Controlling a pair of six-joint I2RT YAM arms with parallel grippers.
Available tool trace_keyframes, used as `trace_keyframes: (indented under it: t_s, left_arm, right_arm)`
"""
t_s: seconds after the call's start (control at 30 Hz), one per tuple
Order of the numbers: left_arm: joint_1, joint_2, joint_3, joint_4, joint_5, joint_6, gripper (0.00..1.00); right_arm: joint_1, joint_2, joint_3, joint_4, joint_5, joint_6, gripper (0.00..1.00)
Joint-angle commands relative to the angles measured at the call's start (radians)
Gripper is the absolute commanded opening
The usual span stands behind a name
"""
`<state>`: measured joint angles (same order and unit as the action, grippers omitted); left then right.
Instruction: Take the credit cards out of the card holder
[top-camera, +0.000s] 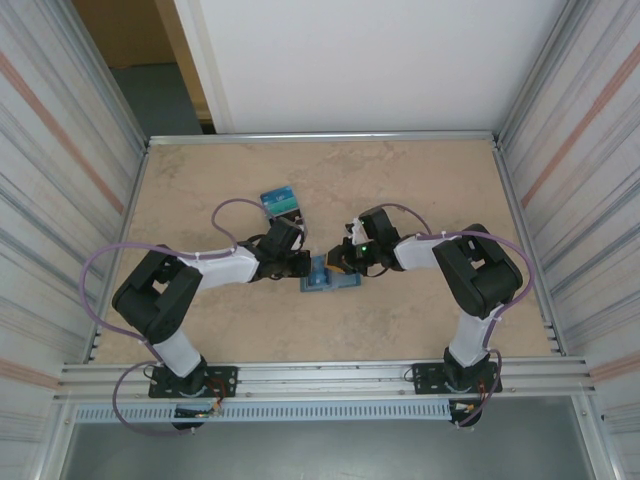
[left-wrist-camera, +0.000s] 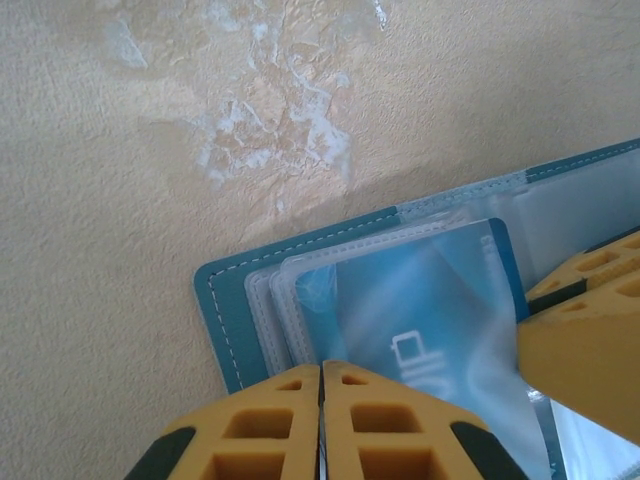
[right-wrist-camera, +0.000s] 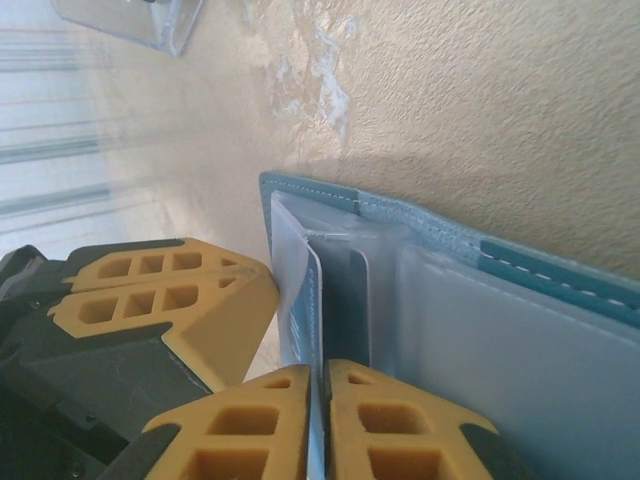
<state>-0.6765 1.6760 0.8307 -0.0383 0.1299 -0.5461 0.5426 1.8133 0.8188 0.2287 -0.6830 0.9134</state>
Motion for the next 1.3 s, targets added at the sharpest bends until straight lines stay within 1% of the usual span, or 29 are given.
trace_keyframes:
  t_s: [0.0,0.17,0.37,0.73,0.83,0.93,1.13,1.17,1.2,1.27]
  left_arm:
    - [-0.015,0.036,0.004,-0.065,-0.010,0.018,0.09]
    - [-0.015,0.036,0.005,-0.068,-0.017,0.017,0.08]
    - [-0.016,0.039,0.008,-0.076,-0.024,0.019,0.07]
    - [-0.016,0.019,0.023,-0.095,-0.044,0.061,0.08]
    - [-0.015,0.009,0.033,-0.100,-0.045,0.086,0.13]
    - [-0.015,-0.009,0.043,-0.109,-0.054,0.108,0.21]
    - [-0.021,-0.063,0.057,-0.123,-0.060,0.142,0.31]
    - [-0.028,-0.071,0.062,-0.124,-0.060,0.150,0.35]
    - [-0.037,-0.074,0.069,-0.127,-0.063,0.159,0.40]
    - [-0.060,-0.072,0.089,-0.140,-0.081,0.181,0.55]
  right_arm:
    - [-0.004,-0.024,-0.016,0.051,-0.038,0.022,0.09]
    - [-0.015,-0.025,-0.031,0.055,-0.032,0.021,0.00]
    - [-0.031,-0.036,-0.038,0.033,-0.025,0.006,0.00]
    - [-0.055,-0.089,-0.003,-0.161,0.047,-0.096,0.00]
    - [-0.058,-0.096,0.010,-0.196,0.061,-0.113,0.00]
    - [-0.062,-0.107,0.021,-0.225,0.073,-0.127,0.00]
    - [-0.064,-0.117,0.021,-0.243,0.082,-0.134,0.00]
    - [-0.064,-0.117,0.020,-0.244,0.083,-0.133,0.00]
    - [-0.064,-0.119,0.020,-0.243,0.085,-0.134,0.00]
    - [-0.064,-0.123,0.019,-0.243,0.086,-0.133,0.00]
